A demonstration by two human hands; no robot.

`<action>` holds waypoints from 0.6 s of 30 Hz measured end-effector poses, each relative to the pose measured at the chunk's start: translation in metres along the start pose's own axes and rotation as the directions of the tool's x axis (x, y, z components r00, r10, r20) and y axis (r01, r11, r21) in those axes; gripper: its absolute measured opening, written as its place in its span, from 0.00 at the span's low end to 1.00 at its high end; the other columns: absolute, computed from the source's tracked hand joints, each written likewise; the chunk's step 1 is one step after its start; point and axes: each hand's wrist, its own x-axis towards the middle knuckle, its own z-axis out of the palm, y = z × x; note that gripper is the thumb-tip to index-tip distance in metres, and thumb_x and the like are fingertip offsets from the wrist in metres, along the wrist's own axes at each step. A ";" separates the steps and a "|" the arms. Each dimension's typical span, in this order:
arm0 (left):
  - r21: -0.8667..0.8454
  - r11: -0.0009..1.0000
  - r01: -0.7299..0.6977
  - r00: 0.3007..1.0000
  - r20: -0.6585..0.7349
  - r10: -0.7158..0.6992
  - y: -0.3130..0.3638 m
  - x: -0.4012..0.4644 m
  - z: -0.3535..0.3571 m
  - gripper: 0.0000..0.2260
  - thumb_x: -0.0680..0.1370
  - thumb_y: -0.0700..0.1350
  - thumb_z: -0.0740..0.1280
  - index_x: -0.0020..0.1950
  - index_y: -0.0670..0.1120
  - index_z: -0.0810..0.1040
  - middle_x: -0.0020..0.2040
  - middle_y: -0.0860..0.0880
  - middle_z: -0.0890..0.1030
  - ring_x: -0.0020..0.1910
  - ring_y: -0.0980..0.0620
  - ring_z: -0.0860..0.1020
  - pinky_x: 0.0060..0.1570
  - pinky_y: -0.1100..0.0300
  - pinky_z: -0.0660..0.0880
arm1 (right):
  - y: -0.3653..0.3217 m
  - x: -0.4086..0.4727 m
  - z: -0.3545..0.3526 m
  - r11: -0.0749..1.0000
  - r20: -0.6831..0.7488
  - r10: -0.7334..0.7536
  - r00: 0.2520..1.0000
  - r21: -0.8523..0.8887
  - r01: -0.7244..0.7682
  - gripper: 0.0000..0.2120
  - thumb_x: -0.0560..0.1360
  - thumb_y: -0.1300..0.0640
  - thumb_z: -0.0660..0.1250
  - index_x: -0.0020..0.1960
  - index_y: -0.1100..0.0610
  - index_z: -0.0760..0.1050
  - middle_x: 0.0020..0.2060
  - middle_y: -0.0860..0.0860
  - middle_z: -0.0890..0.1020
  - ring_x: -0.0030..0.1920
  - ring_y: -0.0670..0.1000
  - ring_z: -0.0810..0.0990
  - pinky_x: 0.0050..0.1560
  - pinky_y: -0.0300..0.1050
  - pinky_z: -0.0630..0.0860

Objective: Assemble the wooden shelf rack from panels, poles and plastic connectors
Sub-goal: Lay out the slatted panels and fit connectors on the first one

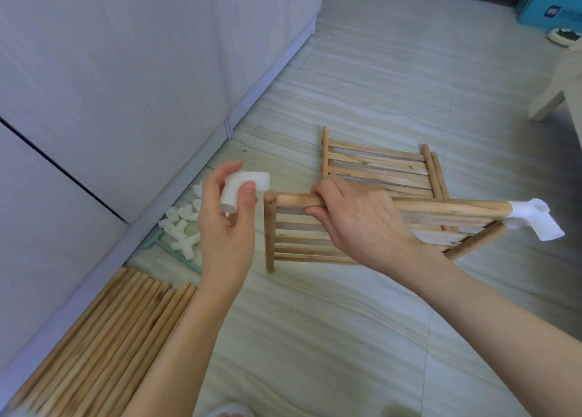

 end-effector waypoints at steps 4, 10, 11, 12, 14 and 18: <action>0.113 0.993 0.028 0.998 0.044 -0.033 -0.010 -0.012 -0.007 0.09 0.78 0.52 0.60 0.57 0.62 0.70 0.50 0.67 0.74 0.48 0.59 0.77 0.42 0.65 0.75 | 0.005 0.000 -0.001 0.998 0.017 0.038 0.999 0.043 -0.038 0.19 0.78 0.49 0.53 0.48 0.62 0.76 0.38 0.55 0.79 0.31 0.57 0.78 0.25 0.40 0.59; 0.138 0.990 0.009 0.999 0.051 -0.017 -0.004 -0.014 0.004 0.10 0.78 0.51 0.60 0.59 0.60 0.68 0.50 0.65 0.74 0.47 0.60 0.75 0.44 0.66 0.72 | -0.003 -0.001 -0.003 1.000 -0.008 0.030 1.000 0.008 -0.030 0.18 0.76 0.49 0.54 0.44 0.60 0.77 0.34 0.52 0.79 0.25 0.54 0.74 0.26 0.34 0.43; 0.138 0.990 0.002 0.998 0.059 -0.011 -0.002 -0.014 0.005 0.10 0.78 0.51 0.60 0.59 0.61 0.68 0.50 0.64 0.74 0.47 0.60 0.75 0.44 0.67 0.72 | -0.003 0.000 -0.002 1.000 -0.013 0.025 1.000 0.013 -0.025 0.18 0.76 0.49 0.54 0.44 0.60 0.77 0.34 0.52 0.79 0.25 0.54 0.74 0.26 0.33 0.43; 0.139 0.990 -0.002 0.998 0.064 -0.007 -0.001 -0.015 0.006 0.10 0.79 0.50 0.60 0.59 0.60 0.68 0.51 0.62 0.75 0.48 0.60 0.75 0.45 0.67 0.72 | -0.003 0.000 -0.001 1.000 -0.017 0.021 1.000 0.021 -0.020 0.18 0.76 0.49 0.55 0.44 0.60 0.77 0.34 0.53 0.79 0.26 0.54 0.75 0.26 0.34 0.44; 0.152 0.988 -0.006 0.998 0.066 -0.004 0.001 -0.018 0.008 0.11 0.80 0.49 0.61 0.61 0.57 0.69 0.55 0.59 0.76 0.52 0.59 0.76 0.49 0.63 0.74 | -0.004 0.001 0.000 0.999 -0.036 0.018 0.999 0.038 -0.016 0.15 0.76 0.50 0.60 0.44 0.61 0.77 0.34 0.53 0.79 0.26 0.55 0.75 0.24 0.36 0.45; 0.211 0.978 0.000 0.999 0.048 -0.010 0.007 -0.024 0.017 0.18 0.80 0.49 0.60 0.70 0.54 0.66 0.65 0.58 0.74 0.60 0.58 0.74 0.58 0.56 0.74 | -0.006 0.000 0.001 0.998 -0.062 0.019 0.998 0.053 -0.016 0.15 0.76 0.50 0.60 0.44 0.62 0.77 0.34 0.53 0.80 0.27 0.55 0.76 0.25 0.34 0.44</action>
